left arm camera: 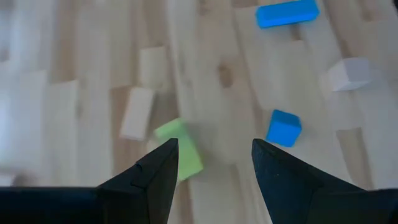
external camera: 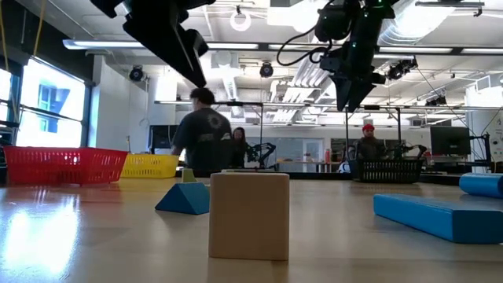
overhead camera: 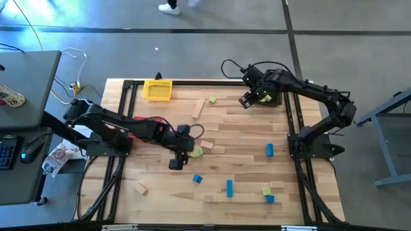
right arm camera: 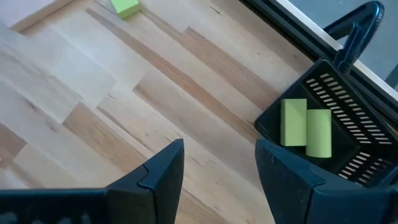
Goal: Sort & place blocks by color
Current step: Put the blue block into the red bin
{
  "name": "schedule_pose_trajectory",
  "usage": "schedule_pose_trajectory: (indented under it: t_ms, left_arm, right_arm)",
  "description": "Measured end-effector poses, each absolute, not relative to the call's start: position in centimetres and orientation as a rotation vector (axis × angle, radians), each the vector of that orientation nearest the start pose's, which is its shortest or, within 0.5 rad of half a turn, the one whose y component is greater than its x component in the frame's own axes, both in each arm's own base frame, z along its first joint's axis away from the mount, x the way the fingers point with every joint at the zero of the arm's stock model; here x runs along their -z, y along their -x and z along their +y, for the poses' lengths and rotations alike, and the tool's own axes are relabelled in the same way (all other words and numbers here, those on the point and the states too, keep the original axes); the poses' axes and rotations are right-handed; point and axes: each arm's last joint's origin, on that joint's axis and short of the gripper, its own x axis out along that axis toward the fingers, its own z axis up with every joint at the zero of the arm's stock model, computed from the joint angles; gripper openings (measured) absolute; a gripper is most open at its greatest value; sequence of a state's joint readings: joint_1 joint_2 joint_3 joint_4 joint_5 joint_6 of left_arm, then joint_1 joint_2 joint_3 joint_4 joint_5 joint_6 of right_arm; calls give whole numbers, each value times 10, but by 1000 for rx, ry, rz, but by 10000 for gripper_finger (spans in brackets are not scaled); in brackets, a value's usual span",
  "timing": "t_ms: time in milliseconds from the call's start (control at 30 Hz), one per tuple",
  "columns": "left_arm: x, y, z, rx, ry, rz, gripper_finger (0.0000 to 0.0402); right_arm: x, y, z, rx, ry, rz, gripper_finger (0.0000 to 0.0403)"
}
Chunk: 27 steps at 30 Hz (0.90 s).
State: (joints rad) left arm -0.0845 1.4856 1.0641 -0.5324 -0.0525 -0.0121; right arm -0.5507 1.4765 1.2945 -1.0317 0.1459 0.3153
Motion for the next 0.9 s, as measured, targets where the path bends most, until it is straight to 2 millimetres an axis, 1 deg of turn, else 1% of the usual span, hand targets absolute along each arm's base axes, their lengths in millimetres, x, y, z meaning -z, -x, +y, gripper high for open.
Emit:
schedule_pose_trajectory:
  t_ms: [167, 267, 433, 633, 800, 900]
  left_arm:
    - [-229, -311, -32, 90, -100, 955, 188]
    - [-224, -315, -35, 149, -87, 961, 188]
    - [-224, -317, -39, 274, -39, 935, 188]
    - [-224, -319, -45, 326, -120, 899, 188]
    - [-211, -327, -53, 346, -151, 906, 188]
    - [-199, -331, -55, 326, -151, 942, 188]
  right_arm:
    - [-291, -237, -150, 802, -508, 1112, 184]
    - [-291, -238, -150, 802, -507, 1111, 184]
    - [-291, -238, -150, 812, -518, 1101, 184]
    - [-291, -238, -150, 818, -527, 1098, 184]
    - [-291, -238, -150, 819, -528, 1097, 184]
    - [-291, -238, -150, 824, -535, 1092, 184]
